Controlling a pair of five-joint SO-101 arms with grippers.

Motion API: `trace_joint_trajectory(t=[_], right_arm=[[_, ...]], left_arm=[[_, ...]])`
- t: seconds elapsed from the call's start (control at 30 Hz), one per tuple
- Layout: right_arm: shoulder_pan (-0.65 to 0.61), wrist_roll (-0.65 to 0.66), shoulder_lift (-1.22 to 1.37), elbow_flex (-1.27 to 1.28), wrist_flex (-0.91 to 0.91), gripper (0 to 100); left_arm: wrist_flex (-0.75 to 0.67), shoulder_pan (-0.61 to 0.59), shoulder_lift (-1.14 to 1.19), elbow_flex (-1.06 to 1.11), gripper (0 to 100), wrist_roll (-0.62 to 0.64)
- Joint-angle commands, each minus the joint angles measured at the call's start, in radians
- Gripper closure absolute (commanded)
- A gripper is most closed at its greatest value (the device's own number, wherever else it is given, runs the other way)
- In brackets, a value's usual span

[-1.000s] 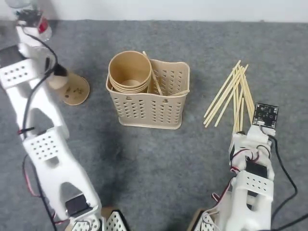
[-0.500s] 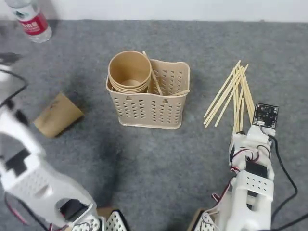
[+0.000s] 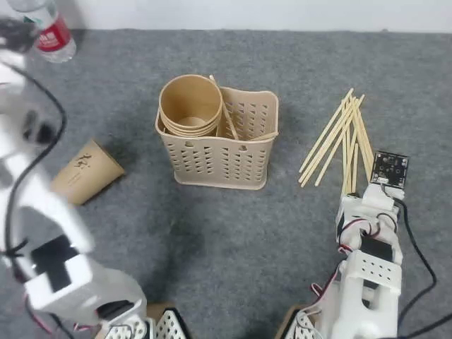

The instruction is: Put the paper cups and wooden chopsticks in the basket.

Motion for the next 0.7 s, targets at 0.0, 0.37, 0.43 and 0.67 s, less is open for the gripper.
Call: trace_joint_trajectory(t=[0.0, 0.37, 0.43, 0.67], right_arm=[[-0.004, -0.011, -0.012, -0.008, -0.021, 73.5], [-0.004, -0.011, -0.012, -0.008, -0.021, 73.5], [-0.004, -0.011, -0.012, -0.008, -0.021, 73.5], [-0.004, -0.011, -0.012, -0.008, -0.021, 73.5]], left_arm=[[0.031, 0.163, -0.049, 0.074, 72, 0.365], [-0.129, 0.258, -0.049, 0.401, 77, 0.775], [-0.166, 0.258, -0.049, 0.44, 78, 0.796], [-0.311, 0.256, -0.049, 0.536, 78, 0.776]])
